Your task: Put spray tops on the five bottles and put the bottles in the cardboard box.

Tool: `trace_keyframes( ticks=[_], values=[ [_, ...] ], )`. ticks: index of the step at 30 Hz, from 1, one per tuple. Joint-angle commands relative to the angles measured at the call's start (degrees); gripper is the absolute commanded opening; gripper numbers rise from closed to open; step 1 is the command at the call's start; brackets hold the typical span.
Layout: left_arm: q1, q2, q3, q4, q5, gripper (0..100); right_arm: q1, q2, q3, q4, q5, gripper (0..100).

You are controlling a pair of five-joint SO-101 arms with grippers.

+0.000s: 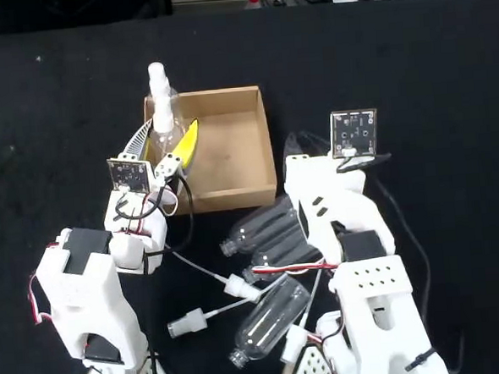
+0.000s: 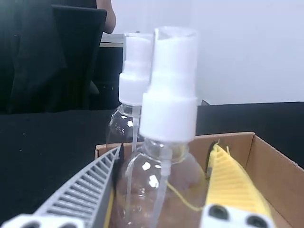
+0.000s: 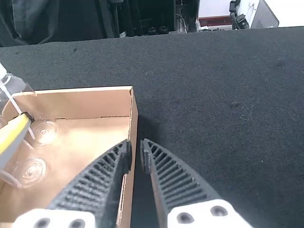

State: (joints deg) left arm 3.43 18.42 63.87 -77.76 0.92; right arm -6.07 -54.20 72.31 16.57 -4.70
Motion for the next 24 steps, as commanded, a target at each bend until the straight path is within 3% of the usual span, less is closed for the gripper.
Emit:
trace_keyframes(
  ticks=[1,6,24],
  values=[
    [-0.5,-6.3,1.1,0.7,-0.4,27,1.6,-0.9,-0.2,-1.8,0.5,2.5],
    [-0.5,-13.8,4.0,3.7,-0.4,26,1.6,-0.9,-0.2,-1.8,0.5,2.5],
    [0.0,-49.6,-2.4,48.0,1.1,26,1.6,-0.7,-0.2,-1.8,0.5,2.5]
  ],
)
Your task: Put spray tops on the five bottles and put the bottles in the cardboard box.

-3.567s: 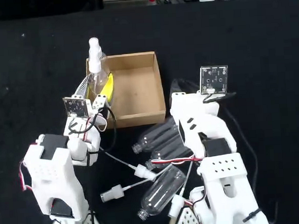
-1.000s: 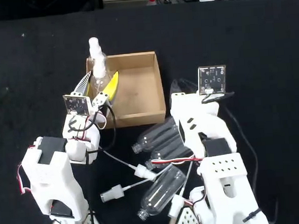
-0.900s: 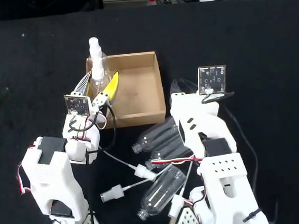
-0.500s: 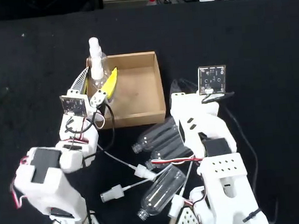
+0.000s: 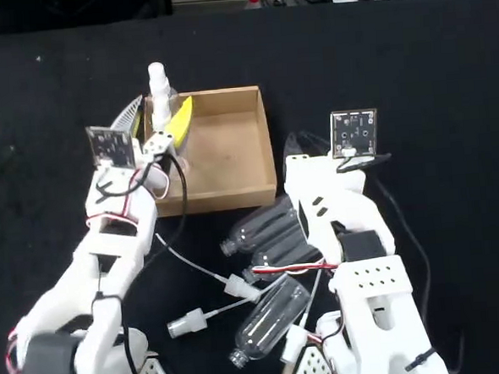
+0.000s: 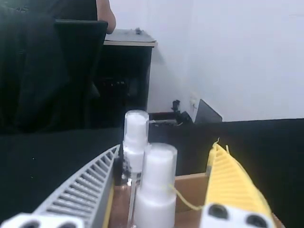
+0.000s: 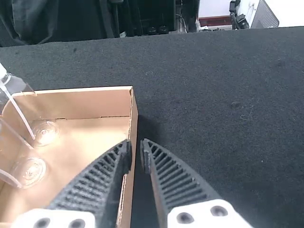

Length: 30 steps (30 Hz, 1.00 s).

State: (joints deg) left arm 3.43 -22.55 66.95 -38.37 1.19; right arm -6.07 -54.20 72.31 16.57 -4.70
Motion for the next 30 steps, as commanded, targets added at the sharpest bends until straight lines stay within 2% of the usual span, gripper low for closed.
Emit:
trace_keyframes(
  ticks=[1,6,10,12,14,16,19,22,27,30],
  values=[
    [0.0,-10.3,-6.2,11.0,0.8,26,1.6,-0.7,-0.2,-1.8,0.5,2.5],
    [-0.4,-18.5,-12.2,27.3,0.9,26,1.3,-0.7,-0.2,-1.8,0.5,2.5],
    [-0.1,-22.6,-21.0,52.4,0.9,26,1.3,-0.7,-0.2,-1.8,0.5,2.5],
    [0.0,-22.5,-25.5,64.7,0.9,21,1.3,-0.7,-0.2,-1.8,0.5,2.5],
    [0.0,-23.0,-29.5,73.3,0.9,12,1.3,-0.7,-0.2,-1.8,0.5,2.5],
    [0.0,-23.1,-33.2,78.4,0.8,2,1.3,-0.7,-0.2,-1.8,0.5,2.5],
    [-0.5,-23.1,-34.8,85.2,0.4,10,1.3,-0.7,-0.2,-1.8,0.5,2.5],
    [0.0,-23.2,-33.9,90.9,0.4,12,1.4,-0.7,-0.2,-1.8,0.5,2.5],
    [4.7,-22.9,-30.6,93.6,0.6,12,1.5,-0.7,-0.2,-1.8,0.6,2.5],
    [5.1,-22.3,-28.4,93.5,0.6,12,1.3,-0.7,-0.2,-1.8,0.6,2.5]
  ],
)
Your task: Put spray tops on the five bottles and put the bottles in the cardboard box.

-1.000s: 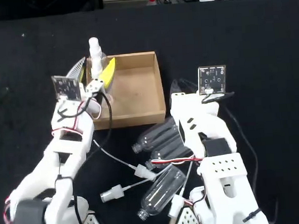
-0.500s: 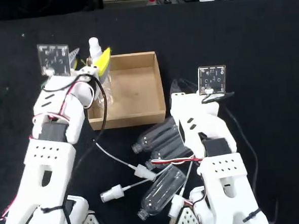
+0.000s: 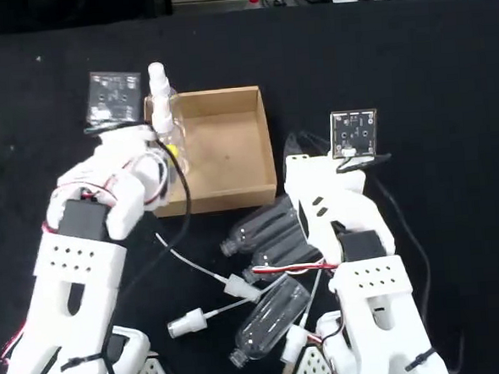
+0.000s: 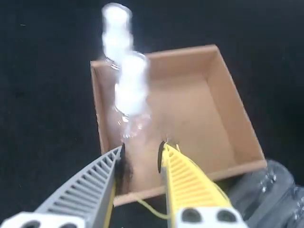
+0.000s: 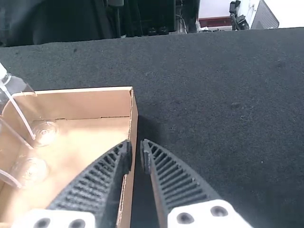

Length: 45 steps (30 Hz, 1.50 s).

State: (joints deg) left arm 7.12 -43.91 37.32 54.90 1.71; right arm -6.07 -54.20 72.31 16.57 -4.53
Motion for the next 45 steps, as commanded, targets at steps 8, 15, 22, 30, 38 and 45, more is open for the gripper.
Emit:
trace_keyframes(
  ticks=[8,15,22,30,38,45],
  values=[
    [1.5,-1.0,15.3,-13.0,0.4,12,1.4,-0.7,-0.2,-1.8,0.4,2.5],
    [1.2,-0.8,19.7,-22.2,0.2,12,1.4,-0.7,-0.2,-1.8,0.4,2.5],
    [1.1,9.7,16.1,-23.5,0.3,12,1.3,-0.7,-0.2,-1.7,0.4,2.5],
    [0.8,16.2,12.4,-26.9,-0.1,12,1.4,-0.7,-0.2,-1.8,0.4,2.5],
    [-1.8,21.1,12.3,-30.3,0.0,12,1.3,-0.7,-0.2,-1.8,0.4,2.5],
    [-1.8,21.6,11.6,-32.4,0.2,12,1.3,-0.7,-0.2,-1.8,0.4,2.5]
  ],
)
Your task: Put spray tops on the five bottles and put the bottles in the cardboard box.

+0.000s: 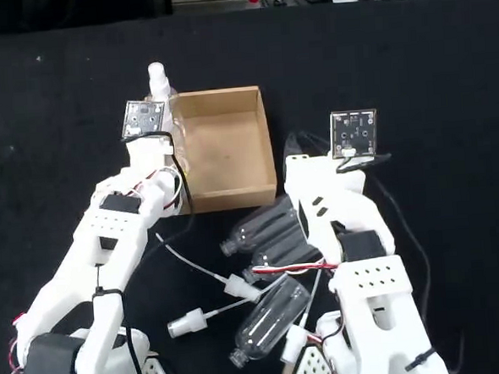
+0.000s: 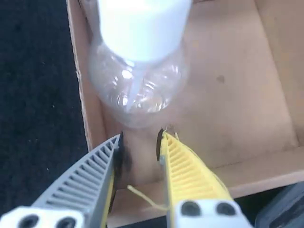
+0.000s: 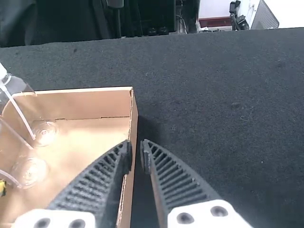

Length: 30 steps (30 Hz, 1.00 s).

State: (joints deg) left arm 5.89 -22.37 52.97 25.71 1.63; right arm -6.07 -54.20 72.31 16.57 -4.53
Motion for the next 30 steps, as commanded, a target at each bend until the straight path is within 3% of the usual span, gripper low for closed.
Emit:
trace_keyframes(
  ticks=[1,24,30],
  values=[
    [-0.6,0.3,-3.8,-4.0,0.3,12,1.3,-0.7,-0.2,-1.8,0.4,2.5],
    [-4.5,0.4,-4.4,-4.8,0.2,12,1.5,-0.7,-0.2,-1.8,0.4,2.5],
    [-4.4,1.1,-3.2,-9.9,0.4,12,1.5,-0.7,-0.2,-1.7,0.4,2.5]
  ],
)
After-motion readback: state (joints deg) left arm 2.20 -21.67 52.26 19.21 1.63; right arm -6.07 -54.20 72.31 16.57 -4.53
